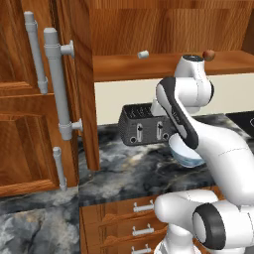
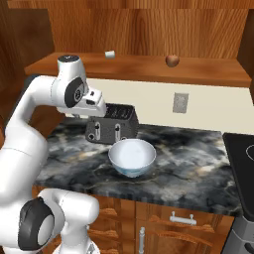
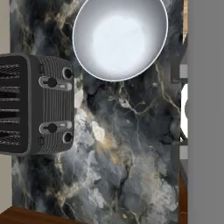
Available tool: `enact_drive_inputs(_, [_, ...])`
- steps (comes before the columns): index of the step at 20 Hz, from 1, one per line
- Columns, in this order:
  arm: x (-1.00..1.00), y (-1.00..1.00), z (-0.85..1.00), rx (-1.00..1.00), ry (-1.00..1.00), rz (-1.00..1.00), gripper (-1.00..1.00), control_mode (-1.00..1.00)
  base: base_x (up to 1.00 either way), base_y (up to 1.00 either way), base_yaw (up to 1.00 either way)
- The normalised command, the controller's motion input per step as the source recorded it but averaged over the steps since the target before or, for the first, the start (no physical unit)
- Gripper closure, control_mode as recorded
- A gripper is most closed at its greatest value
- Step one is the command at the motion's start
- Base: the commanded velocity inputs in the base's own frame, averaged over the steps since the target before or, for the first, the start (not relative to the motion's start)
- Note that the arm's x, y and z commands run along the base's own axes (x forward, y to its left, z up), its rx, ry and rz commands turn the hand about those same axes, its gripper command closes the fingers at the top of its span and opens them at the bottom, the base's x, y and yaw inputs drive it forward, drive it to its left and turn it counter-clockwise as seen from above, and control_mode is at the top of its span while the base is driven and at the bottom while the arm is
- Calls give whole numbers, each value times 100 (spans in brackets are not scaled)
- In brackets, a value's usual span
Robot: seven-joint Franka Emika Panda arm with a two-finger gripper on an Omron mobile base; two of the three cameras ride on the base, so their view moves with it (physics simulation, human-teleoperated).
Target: Pick the apple from the cabinet and place it in the bowl. Then pick the bowl and place it in the sink. Then turn on the sink facuet.
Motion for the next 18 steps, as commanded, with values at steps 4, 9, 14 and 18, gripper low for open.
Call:
enact_drive_inputs(4, [-21, 17, 1, -3, -12, 1, -100, -100, 0, 0, 0])
enact_drive_inputs(9, [-66, -16, 50, 0, -36, 0, -100, -100, 0, 0, 0])
enact_drive_inputs(14, [-51, -66, 69, 0, -32, -3, -100, -100, 0, 0, 0])
enact_drive_inputs(18, [-21, -86, 78, 0, -29, -11, -100, -100, 0, 0, 0])
